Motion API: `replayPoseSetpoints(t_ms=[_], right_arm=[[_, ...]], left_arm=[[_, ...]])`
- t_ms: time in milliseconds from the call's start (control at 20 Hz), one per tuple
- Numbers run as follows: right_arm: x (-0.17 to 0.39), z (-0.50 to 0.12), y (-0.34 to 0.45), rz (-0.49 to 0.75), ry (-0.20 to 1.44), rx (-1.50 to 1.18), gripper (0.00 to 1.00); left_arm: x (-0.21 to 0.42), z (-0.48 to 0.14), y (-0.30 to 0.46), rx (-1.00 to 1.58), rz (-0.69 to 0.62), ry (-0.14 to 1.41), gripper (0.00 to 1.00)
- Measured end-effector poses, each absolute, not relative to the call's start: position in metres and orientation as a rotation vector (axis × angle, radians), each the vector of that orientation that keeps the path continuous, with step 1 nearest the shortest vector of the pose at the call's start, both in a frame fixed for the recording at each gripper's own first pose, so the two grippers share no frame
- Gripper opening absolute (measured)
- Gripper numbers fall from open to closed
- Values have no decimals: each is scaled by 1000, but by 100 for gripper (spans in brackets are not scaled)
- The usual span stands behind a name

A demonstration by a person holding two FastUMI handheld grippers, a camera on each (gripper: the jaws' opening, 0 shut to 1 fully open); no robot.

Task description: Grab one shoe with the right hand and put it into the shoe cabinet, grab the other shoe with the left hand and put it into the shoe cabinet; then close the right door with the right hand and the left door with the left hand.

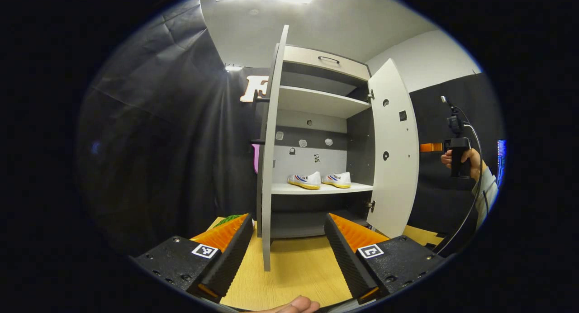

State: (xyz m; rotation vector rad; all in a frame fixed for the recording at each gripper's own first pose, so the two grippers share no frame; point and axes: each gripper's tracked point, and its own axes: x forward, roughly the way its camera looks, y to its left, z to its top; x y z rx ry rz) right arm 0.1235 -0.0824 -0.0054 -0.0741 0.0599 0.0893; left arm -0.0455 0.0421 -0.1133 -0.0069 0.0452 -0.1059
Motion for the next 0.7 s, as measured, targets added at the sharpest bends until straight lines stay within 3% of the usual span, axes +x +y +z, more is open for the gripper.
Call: replayPoseSetpoints(t_ms=[200,400,450,700], right_arm=[[136,-17,-43,86,78,-3,89],[147,-33,15,173,114,69,87],[148,-37,26,191,123,87,93],[138,-42,26,184,87,94,96]], left_arm=[[-41,-118,55,-12,-71,70,96],[-33,-119,76,0,-27,81,96],[-32,-119,81,-1,-19,86,96],[-30,-110,115,20,43,80,96]])
